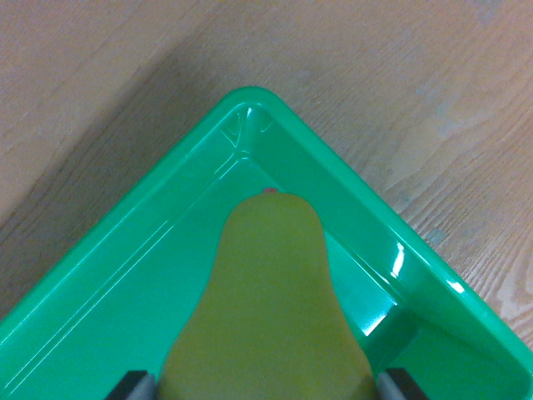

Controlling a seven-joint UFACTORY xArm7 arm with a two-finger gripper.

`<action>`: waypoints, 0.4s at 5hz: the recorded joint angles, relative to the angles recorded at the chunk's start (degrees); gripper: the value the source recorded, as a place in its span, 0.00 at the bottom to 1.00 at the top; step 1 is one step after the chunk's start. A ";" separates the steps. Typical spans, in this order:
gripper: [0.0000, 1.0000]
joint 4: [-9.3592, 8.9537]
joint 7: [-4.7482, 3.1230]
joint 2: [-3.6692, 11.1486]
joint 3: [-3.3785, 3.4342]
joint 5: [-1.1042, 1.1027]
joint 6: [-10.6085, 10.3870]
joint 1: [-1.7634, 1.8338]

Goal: Pick fruit

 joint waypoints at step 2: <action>1.00 0.74 -0.01 -0.31 -0.02 -0.03 1.04 0.01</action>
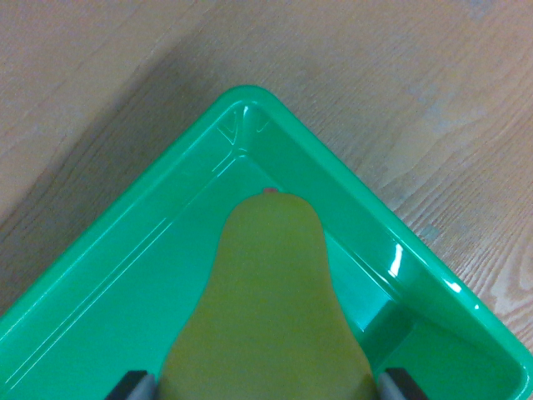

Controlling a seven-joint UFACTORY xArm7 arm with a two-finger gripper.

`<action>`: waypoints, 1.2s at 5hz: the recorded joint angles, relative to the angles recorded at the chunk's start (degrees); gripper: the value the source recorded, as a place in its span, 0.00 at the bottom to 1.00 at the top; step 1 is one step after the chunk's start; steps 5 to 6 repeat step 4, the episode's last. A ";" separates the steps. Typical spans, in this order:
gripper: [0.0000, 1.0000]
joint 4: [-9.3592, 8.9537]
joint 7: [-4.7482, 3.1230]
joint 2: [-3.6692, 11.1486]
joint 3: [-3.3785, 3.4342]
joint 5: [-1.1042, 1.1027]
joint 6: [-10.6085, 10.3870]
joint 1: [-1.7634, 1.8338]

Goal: Pick fruit

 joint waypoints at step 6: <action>1.00 0.74 -0.01 -0.30 -0.02 -0.03 1.04 0.01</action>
